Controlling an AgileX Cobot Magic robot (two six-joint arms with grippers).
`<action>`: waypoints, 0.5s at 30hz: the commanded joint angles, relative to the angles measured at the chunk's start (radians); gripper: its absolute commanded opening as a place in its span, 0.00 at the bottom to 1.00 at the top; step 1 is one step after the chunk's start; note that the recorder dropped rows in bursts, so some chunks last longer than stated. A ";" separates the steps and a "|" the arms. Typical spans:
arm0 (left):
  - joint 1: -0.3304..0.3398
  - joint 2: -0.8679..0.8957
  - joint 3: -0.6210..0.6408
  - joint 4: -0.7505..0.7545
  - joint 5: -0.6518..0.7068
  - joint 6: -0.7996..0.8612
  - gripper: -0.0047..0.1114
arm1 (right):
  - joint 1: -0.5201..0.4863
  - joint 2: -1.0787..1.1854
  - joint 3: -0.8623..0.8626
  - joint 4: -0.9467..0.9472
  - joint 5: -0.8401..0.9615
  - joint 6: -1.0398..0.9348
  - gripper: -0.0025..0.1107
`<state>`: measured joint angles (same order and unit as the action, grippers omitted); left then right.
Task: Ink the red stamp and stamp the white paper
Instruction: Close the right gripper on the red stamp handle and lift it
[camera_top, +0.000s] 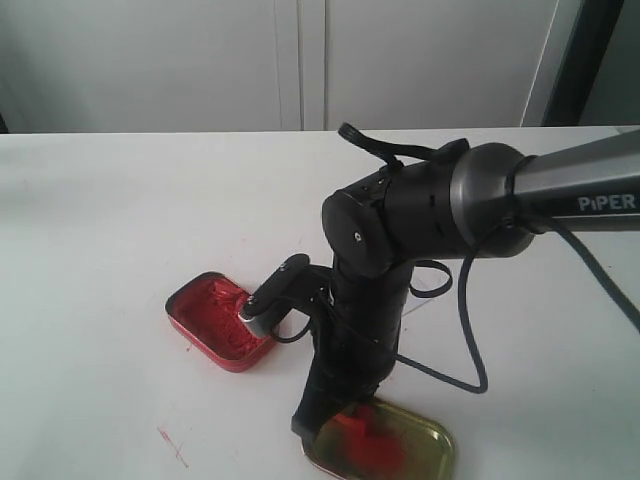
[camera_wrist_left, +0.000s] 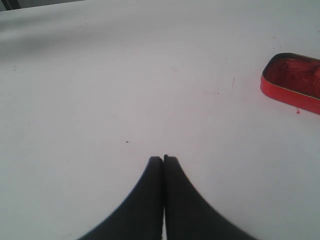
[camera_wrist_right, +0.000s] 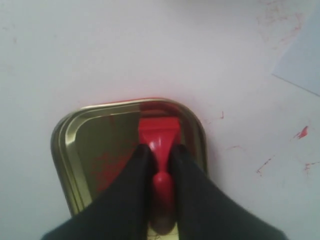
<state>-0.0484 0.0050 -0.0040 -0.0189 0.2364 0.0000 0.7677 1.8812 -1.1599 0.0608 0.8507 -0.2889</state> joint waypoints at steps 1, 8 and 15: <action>0.001 -0.005 0.004 -0.005 -0.004 0.000 0.04 | 0.000 -0.001 -0.006 -0.011 -0.002 0.004 0.03; 0.001 -0.005 0.004 -0.005 -0.004 0.000 0.04 | 0.000 -0.001 -0.006 -0.011 -0.002 0.004 0.02; 0.001 -0.005 0.004 -0.005 -0.004 0.000 0.04 | 0.000 -0.028 -0.006 -0.011 -0.002 0.004 0.02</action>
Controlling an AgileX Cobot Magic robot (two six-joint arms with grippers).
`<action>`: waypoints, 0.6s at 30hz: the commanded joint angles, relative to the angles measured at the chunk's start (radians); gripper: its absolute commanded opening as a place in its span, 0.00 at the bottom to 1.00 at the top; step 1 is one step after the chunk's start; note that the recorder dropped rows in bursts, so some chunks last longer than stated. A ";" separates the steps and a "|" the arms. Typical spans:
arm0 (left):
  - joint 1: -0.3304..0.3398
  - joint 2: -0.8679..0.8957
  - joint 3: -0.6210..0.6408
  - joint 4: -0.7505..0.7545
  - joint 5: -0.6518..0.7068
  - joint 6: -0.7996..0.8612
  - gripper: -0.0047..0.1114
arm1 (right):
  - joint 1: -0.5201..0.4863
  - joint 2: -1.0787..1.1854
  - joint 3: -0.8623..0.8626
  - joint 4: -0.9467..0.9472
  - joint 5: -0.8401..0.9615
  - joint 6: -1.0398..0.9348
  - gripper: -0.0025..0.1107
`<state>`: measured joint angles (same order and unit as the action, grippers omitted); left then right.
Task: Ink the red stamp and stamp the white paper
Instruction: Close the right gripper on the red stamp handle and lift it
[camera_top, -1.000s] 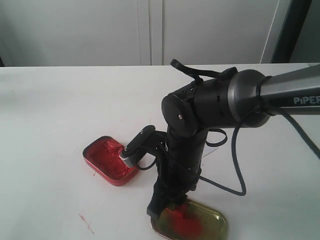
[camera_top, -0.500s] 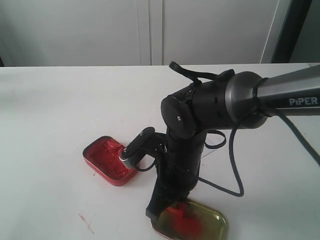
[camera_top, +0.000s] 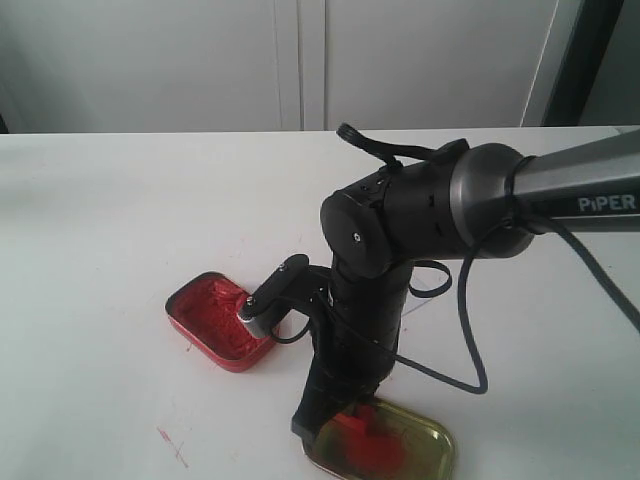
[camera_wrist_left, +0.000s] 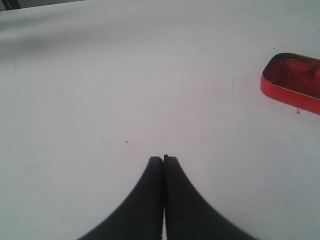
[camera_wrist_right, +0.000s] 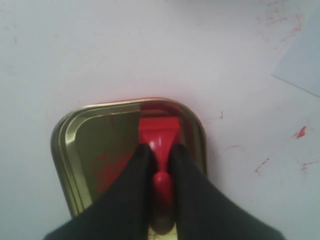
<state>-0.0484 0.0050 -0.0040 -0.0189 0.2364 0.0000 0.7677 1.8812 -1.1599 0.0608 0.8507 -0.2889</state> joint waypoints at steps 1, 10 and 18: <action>0.001 -0.005 0.004 -0.005 -0.004 0.000 0.04 | 0.000 -0.036 -0.006 -0.011 -0.002 0.004 0.02; 0.001 -0.005 0.004 -0.005 -0.004 0.000 0.04 | 0.000 -0.088 -0.006 -0.011 -0.004 0.004 0.02; 0.001 -0.005 0.004 -0.005 -0.004 0.000 0.04 | 0.000 -0.088 -0.006 -0.002 -0.035 0.004 0.02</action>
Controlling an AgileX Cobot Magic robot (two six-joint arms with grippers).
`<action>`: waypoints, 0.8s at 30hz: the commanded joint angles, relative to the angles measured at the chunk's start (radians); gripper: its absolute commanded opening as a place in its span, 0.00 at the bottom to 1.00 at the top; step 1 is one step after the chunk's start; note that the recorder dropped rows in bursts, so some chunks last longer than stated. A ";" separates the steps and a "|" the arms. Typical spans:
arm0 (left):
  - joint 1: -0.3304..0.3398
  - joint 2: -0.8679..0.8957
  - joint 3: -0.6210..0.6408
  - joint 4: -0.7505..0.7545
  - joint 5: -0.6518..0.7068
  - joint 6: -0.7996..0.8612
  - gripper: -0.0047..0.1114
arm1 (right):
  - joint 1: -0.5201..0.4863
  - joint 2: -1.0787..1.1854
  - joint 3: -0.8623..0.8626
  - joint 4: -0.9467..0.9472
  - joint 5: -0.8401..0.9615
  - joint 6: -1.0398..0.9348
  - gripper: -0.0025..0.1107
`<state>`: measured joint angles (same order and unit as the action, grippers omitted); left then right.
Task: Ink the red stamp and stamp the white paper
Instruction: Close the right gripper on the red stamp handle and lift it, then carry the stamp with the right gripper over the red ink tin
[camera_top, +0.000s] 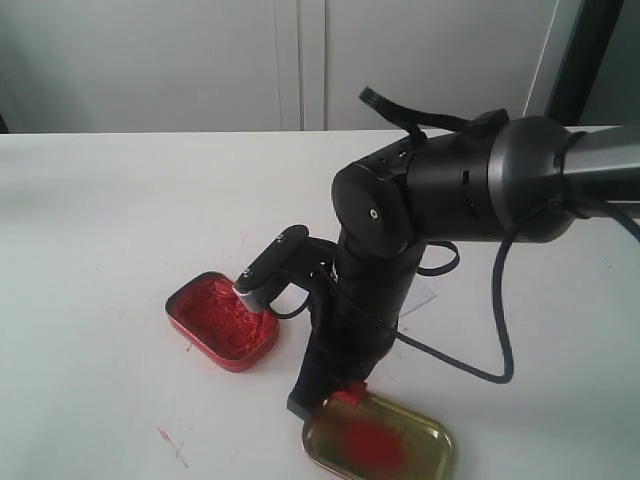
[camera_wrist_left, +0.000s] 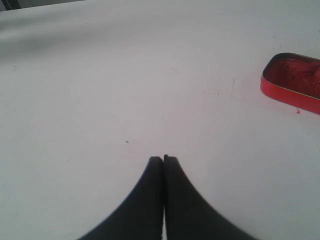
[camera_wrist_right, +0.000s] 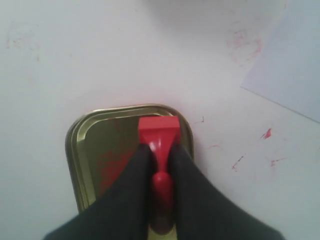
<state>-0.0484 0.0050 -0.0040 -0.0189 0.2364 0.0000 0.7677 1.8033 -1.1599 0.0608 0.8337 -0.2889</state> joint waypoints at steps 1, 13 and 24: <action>0.001 -0.005 0.004 -0.005 -0.004 0.000 0.04 | 0.000 -0.010 -0.006 -0.002 -0.018 0.009 0.02; 0.001 -0.005 0.004 -0.005 -0.004 0.000 0.04 | 0.000 0.055 -0.195 0.001 0.090 0.116 0.02; 0.001 -0.005 0.004 -0.005 -0.004 0.000 0.04 | 0.000 0.192 -0.434 0.011 0.192 0.139 0.02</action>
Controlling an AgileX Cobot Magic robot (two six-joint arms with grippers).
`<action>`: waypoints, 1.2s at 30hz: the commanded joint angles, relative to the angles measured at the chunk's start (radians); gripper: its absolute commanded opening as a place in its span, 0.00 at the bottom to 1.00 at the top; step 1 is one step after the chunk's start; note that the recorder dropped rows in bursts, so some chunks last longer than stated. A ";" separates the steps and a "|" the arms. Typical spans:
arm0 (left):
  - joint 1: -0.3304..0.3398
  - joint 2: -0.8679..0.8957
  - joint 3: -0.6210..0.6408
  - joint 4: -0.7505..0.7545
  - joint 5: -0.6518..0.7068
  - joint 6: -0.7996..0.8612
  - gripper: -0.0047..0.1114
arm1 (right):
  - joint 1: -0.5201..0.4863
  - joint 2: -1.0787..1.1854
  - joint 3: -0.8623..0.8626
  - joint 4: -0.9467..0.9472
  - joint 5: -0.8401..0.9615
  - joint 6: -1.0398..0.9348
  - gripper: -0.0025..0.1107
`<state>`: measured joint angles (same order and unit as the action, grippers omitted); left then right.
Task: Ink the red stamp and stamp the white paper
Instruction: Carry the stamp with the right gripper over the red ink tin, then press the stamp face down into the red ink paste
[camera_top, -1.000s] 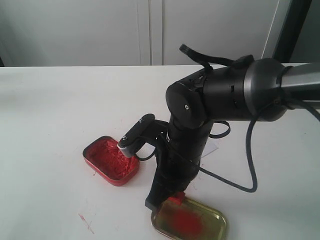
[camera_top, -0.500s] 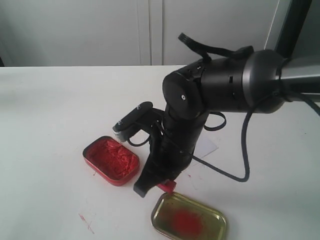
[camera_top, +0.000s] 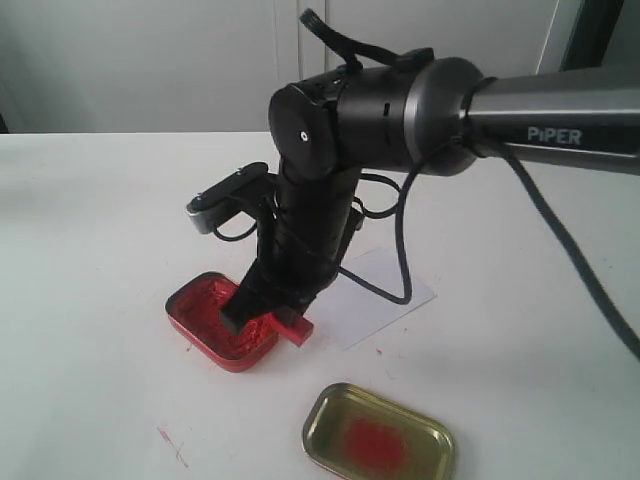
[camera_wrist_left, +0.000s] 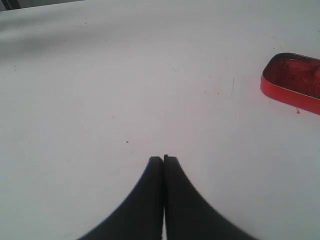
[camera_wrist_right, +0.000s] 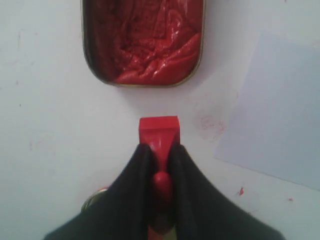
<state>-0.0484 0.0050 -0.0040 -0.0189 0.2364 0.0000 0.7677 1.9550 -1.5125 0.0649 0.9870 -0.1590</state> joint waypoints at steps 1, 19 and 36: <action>0.001 -0.005 0.004 -0.005 -0.004 0.000 0.04 | 0.000 0.057 -0.109 0.009 0.050 0.009 0.02; 0.001 -0.005 0.004 -0.005 -0.004 0.000 0.04 | 0.048 0.345 -0.528 0.009 0.171 0.082 0.02; 0.001 -0.005 0.004 -0.005 -0.004 0.000 0.04 | 0.048 0.410 -0.584 -0.019 0.215 0.185 0.02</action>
<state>-0.0484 0.0050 -0.0040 -0.0189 0.2364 0.0000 0.8170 2.3667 -2.0900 0.0592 1.1932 0.0117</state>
